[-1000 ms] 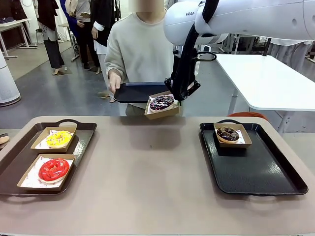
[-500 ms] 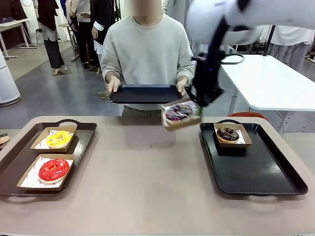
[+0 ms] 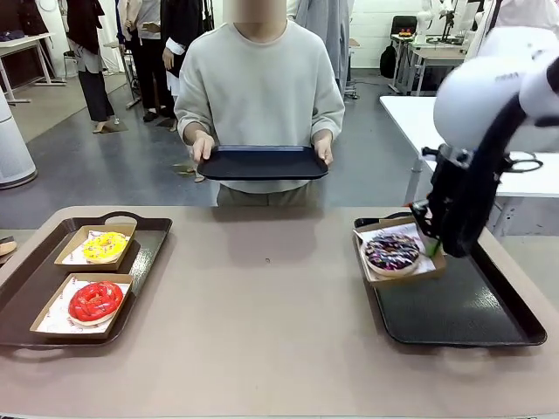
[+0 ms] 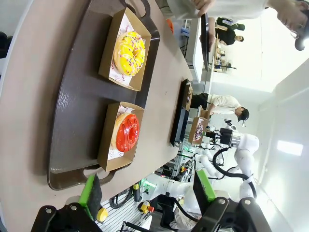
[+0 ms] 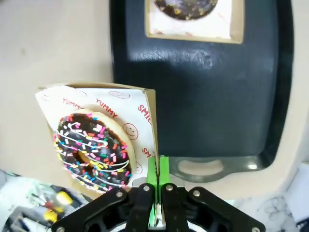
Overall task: Individually package the donuts and arrange them on the tray.
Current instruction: Place the picked Paper togo box on the Handle tray.
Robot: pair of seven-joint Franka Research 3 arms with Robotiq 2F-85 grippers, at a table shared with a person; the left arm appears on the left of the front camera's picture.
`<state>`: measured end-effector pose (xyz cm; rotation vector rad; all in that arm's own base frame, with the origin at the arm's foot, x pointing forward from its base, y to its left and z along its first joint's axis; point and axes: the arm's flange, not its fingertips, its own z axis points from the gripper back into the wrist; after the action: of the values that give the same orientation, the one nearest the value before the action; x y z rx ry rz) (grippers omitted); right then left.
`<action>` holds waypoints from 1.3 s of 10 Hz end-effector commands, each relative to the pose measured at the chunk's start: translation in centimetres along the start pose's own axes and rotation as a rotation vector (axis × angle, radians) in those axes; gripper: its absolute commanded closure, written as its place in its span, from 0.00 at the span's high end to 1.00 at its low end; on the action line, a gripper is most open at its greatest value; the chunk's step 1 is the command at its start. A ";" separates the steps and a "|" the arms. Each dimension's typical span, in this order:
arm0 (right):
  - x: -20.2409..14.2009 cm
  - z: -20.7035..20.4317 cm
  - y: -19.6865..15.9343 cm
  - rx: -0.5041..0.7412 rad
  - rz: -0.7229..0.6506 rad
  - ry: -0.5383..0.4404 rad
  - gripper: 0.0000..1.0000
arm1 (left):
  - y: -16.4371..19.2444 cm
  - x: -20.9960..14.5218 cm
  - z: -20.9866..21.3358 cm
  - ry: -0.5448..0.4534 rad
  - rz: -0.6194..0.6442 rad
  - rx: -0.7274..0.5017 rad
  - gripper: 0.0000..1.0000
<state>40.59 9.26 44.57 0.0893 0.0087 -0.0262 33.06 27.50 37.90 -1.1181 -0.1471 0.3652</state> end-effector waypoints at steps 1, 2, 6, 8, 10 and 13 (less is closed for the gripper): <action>0.8 -2.0 -2.1 0.024 0.009 -0.013 0.02 | -0.1 -0.2 0.2 -0.007 -0.001 -0.007 1.00; 1.5 -3.1 -3.0 0.031 0.017 0.003 0.02 | -0.1 -0.2 0.2 -0.007 -0.001 -0.007 1.00; 3.1 -5.6 -3.5 0.026 0.005 0.099 0.02 | -0.1 -0.2 0.2 -0.007 -0.001 -0.007 1.00; 2.2 -6.0 -3.9 0.013 -0.004 0.072 0.02 | -0.1 -0.2 0.2 -0.007 -0.001 -0.007 1.00; 2.2 -6.0 -3.9 0.013 -0.004 0.072 0.02 | -0.1 -0.2 0.2 -0.007 -0.001 -0.007 1.00; 2.2 -6.0 -3.9 0.013 -0.004 0.072 0.02 | -0.1 -0.2 0.2 -0.007 -0.001 -0.007 1.00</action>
<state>42.98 5.97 38.16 0.1028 0.0852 -0.0249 33.05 27.51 37.91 -1.1178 -0.1473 0.3655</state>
